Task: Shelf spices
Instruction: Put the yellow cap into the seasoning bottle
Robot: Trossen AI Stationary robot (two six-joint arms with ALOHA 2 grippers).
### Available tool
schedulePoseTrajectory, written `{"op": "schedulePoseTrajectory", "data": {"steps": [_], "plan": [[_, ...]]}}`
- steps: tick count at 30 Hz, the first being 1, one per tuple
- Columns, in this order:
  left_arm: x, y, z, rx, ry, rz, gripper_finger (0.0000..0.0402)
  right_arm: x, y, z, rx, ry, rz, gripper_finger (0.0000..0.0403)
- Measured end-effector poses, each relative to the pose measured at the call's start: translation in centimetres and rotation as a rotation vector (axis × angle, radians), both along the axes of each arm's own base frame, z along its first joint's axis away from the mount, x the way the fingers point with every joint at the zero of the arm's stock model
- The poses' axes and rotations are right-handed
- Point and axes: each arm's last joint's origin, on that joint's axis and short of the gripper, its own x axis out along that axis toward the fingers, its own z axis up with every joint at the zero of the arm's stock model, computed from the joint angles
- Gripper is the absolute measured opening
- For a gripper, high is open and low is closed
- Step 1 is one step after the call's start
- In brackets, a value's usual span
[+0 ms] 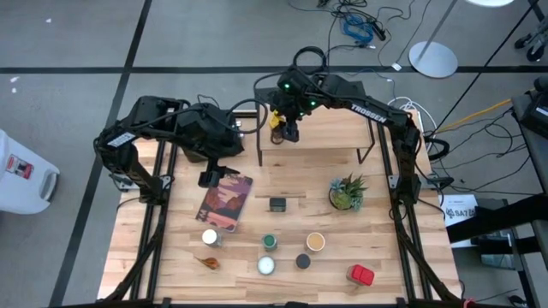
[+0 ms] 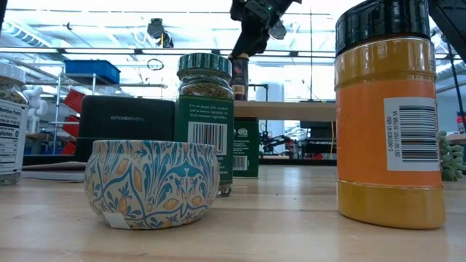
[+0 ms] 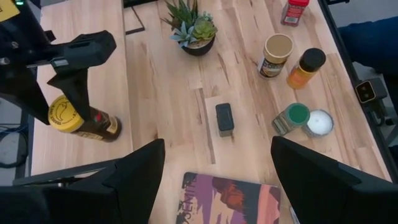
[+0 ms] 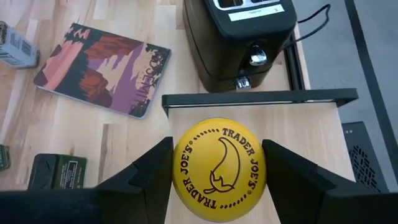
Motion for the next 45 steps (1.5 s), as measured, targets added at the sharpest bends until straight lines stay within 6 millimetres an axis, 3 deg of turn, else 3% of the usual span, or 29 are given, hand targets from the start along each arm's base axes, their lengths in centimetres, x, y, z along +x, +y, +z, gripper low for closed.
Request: {"op": "schedulePoseTrajectory", "data": {"steps": [14,22,39,45], "plan": [[0.0,0.0,0.0,0.001,0.0,0.0,0.0303,-1.0,-0.4,3.2,-0.023,-0.083,-0.025,0.0205],[0.0,0.0,0.0,0.001,0.0,-0.001,0.0303,-0.6,-1.2,1.9,0.025,-0.043,-0.036,0.0205],[0.7,-0.1,-0.4,0.003,0.019,-0.005,0.0303,-0.7,-1.0,1.7,0.043,-0.021,-0.03,0.0205],[1.0,-0.4,-0.6,0.003,0.027,-0.014,0.0303,0.1,-1.0,0.5,0.075,0.009,-0.016,0.0205]]}}
